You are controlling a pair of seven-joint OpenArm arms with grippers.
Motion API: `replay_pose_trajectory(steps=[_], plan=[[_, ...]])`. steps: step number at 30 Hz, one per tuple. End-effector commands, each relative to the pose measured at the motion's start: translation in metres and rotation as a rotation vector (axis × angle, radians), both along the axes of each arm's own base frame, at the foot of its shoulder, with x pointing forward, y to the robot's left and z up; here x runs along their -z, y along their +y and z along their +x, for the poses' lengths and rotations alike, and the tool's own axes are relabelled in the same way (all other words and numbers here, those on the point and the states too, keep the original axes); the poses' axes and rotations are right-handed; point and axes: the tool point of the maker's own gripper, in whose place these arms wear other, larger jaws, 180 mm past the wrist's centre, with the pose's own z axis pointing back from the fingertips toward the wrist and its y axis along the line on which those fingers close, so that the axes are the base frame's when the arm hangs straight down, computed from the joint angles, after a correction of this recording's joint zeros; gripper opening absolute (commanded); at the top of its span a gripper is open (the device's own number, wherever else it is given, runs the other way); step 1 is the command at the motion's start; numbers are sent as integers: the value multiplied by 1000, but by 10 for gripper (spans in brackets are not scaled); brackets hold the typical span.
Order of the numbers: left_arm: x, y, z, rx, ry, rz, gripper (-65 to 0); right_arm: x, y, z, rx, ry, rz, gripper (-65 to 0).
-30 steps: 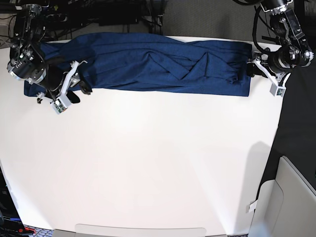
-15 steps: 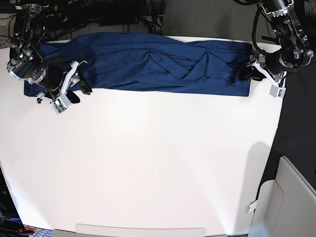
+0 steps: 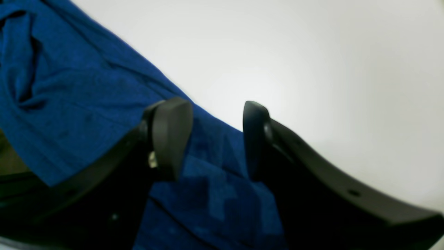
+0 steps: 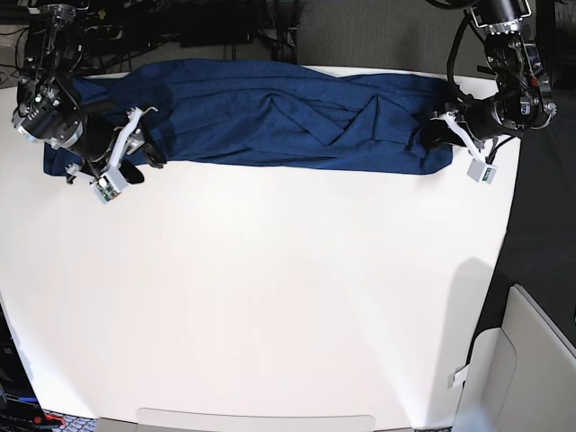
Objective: Fold the T-shirt properly
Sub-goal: 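Grasp both ends of the blue strip with left and right grippers, then fold the strip end with the left gripper toward the right gripper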
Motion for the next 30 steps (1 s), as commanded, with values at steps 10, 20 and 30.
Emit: replay_pose_trajectory(steps=[10,20,30], plan=[[-18,23,37,-67,11,73,-633,-14,-41,-3,40,-27,-83,-382],[-48,44,73,-151,-47,94,-633,-16,-62,-9,107,-26,-97,-383],[-87,-8,54,-27,-179,127,-633,-13,-59,-11,114,-21,-81,-383]])
